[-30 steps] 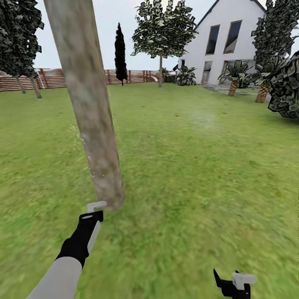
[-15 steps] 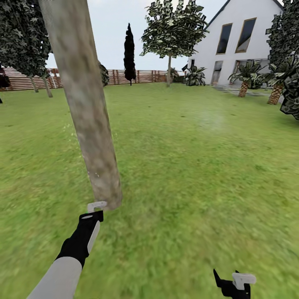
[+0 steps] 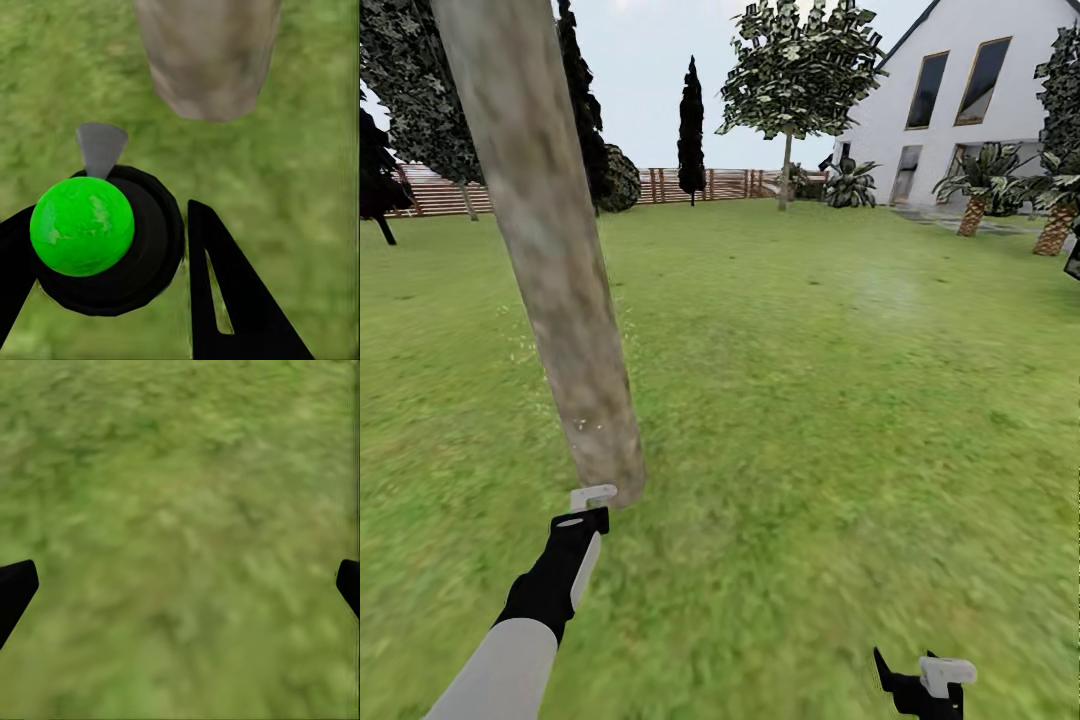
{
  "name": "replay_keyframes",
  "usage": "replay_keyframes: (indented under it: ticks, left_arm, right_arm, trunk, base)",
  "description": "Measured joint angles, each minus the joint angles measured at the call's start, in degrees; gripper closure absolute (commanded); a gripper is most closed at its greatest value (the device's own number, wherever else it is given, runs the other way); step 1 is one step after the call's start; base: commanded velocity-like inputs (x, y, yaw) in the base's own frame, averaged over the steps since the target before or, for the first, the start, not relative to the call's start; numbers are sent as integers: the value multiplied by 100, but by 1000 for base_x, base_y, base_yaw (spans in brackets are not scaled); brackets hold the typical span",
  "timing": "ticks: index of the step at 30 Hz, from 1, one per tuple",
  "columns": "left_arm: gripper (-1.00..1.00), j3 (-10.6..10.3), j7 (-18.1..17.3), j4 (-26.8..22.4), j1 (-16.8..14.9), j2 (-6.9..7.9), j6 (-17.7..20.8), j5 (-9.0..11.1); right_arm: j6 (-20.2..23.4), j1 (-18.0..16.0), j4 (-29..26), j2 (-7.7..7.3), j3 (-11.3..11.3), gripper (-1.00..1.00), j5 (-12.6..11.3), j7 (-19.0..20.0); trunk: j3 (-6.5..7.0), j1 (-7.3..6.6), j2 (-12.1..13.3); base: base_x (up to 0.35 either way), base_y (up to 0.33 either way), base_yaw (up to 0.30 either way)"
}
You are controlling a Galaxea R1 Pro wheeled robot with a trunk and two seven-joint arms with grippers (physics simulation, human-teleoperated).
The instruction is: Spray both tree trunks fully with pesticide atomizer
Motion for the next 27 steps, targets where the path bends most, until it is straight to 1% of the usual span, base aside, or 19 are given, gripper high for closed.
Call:
replay_keyframes:
  ticks: [3,9,14,17,21,23,24,26,27]
  left_arm:
    - [100,-2,0,-1,1,1,1,0]
    - [100,-2,0,-3,1,1,-4,0]
    - [100,-1,-1,-3,1,1,-18,2]
    - [100,13,-11,-5,1,0,-24,37]
    - [100,-40,-35,-62,-15,-6,-34,33]
    - [100,-66,-60,-33,-81,-17,0,18]
    - [100,-161,-65,-23,-101,-23,8,16]
    - [100,-558,-70,-9,-108,-44,16,23]
    - [100,-711,-67,-13,-114,-48,24,27]
  right_arm:
    - [1,-1,1,0,0,-100,0,0]
    - [1,-1,1,0,0,-100,0,0]
    - [1,-2,1,0,0,-100,0,0]
    - [1,-1,1,0,-1,-100,0,0]
    - [1,0,-6,0,0,-100,-1,-5]
    - [1,0,-6,0,0,-100,-1,-8]
    - [1,0,-7,0,-1,-100,0,-9]
    - [1,0,-7,0,-1,-100,-1,-9]
    - [1,0,-7,0,-1,-100,0,-9]
  trunk:
    - [0,0,0]
    - [0,0,0]
    - [0,1,0]
    - [0,1,0]
    - [0,1,0]
    - [0,1,0]
    - [0,1,0]
    - [0,1,0]
    - [0,1,0]
  base:
    - [110,-272,162]
    - [106,-272,271]
    - [16,-270,276]
    - [1,-91,199]
    - [0,-9,24]
    - [0,0,1]
    - [0,0,0]
    - [0,0,0]
    - [0,0,0]
